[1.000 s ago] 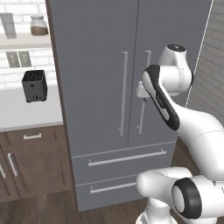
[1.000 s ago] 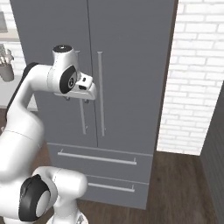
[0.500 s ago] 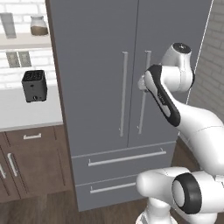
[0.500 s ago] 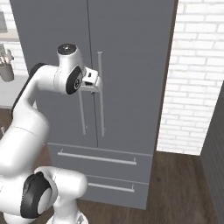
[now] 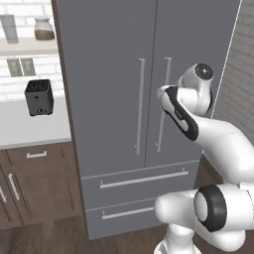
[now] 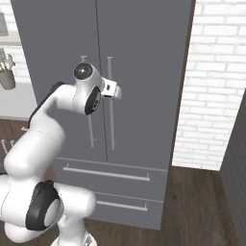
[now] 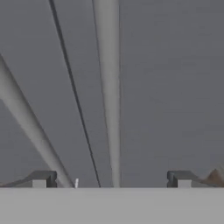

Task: Take the strawberry from the fridge and place it on top of the pancake, located on the dining counter.

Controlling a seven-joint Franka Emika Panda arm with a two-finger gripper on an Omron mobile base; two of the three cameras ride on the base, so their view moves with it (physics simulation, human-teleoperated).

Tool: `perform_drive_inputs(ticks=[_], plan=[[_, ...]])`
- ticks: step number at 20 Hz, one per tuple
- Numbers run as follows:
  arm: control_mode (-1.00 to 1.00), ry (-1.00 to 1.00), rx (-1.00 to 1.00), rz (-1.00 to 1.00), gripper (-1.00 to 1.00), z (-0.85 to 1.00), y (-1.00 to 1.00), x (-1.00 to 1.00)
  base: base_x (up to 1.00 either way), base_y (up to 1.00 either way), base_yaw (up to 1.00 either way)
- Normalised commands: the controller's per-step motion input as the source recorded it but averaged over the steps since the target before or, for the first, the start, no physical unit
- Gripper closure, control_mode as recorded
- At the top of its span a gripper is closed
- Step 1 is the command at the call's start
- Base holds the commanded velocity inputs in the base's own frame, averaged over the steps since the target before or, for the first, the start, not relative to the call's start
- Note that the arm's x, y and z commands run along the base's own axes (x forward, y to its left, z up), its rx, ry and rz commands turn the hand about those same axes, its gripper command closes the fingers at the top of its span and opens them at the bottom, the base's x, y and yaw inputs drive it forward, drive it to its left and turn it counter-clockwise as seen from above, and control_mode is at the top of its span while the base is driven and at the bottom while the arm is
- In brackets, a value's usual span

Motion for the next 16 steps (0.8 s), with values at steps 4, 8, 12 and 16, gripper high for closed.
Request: perform_drive_inputs(ticks=[4,8,12,16], plan=[[-1.00,0.00,0.00,-0.08,-1.00,0.00,-0.01,0.58,0.00,0.00,0.00],[-1.00,0.00,0.00,-0.03,-1.00,0.00,0.00,0.58,0.00,0.00,0.00],[-1.00,-0.08,0.00,0.00,-1.00,-0.07,-0.04,0.48,0.00,0.00,0.00],[-1.00,-0.13,0.00,0.00,-1.00,-0.12,-0.16,0.34,0.00,0.00,0.00]])
